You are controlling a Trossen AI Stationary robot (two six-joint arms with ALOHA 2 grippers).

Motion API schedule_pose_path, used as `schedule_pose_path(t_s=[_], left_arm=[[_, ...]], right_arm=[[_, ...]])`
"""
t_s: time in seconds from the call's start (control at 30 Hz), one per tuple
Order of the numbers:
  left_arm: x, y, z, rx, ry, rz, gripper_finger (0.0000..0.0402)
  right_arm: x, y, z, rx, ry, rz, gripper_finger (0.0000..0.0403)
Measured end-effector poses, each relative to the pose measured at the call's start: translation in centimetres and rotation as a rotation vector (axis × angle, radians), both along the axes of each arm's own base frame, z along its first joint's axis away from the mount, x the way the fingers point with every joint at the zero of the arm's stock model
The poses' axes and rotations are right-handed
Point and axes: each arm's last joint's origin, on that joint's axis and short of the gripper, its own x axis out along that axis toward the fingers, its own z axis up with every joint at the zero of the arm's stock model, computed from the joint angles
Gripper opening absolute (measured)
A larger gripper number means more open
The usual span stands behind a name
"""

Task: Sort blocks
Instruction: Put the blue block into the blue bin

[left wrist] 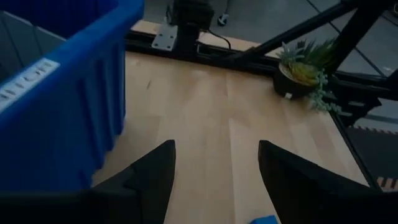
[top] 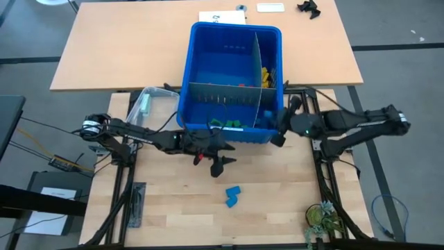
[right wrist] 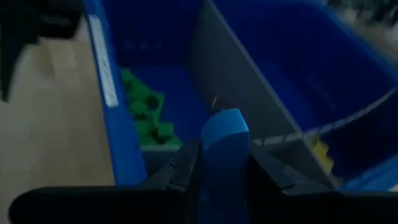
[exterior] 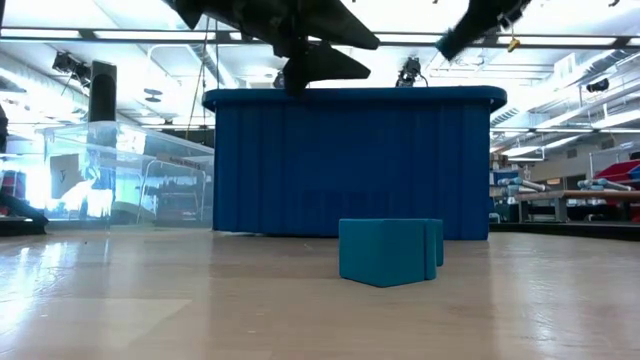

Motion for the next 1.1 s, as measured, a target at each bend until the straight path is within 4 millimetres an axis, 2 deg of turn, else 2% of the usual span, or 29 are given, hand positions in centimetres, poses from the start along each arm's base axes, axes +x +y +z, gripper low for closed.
schedule_pose_path(t_s=[0.1,0.27,0.4,0.53,0.63,0.77,1.1], left_arm=[[0.0,-0.4,-0.2,-0.03,0.016,-0.001,0.0237],[0.4,-0.9,-1.1,-0.099,0.041,-0.027,0.0237],[0.5,-1.3,-1.7,-0.126,0.075,-0.09,0.0237],[0.5,-2.2,-2.3,-0.098,0.103,-0.138,0.0237],[0.6,-3.0,-3.5,-0.06,0.165,-0.171,0.0237],[0.7,-3.8,-6.2,-0.041,0.29,-0.195,0.0237],[1.8,-4.4,-10.9,-0.101,0.402,-0.219,0.0237]], right_arm=[[-0.1,-1.1,-0.4,0.081,0.015,-0.033,0.0098],[0.1,-2.1,-0.7,0.118,-0.004,-0.116,0.0179],[0.1,-2.0,-0.6,0.12,-0.006,-0.099,0.0239],[-0.1,-1.2,-0.5,0.168,-0.014,-0.013,0.0277],[0.0,-0.6,-0.4,0.207,-0.029,0.028,0.0286],[0.0,-0.1,-0.5,0.22,-0.029,0.053,0.0286],[0.1,0.0,-0.5,0.22,-0.028,0.058,0.0273]])
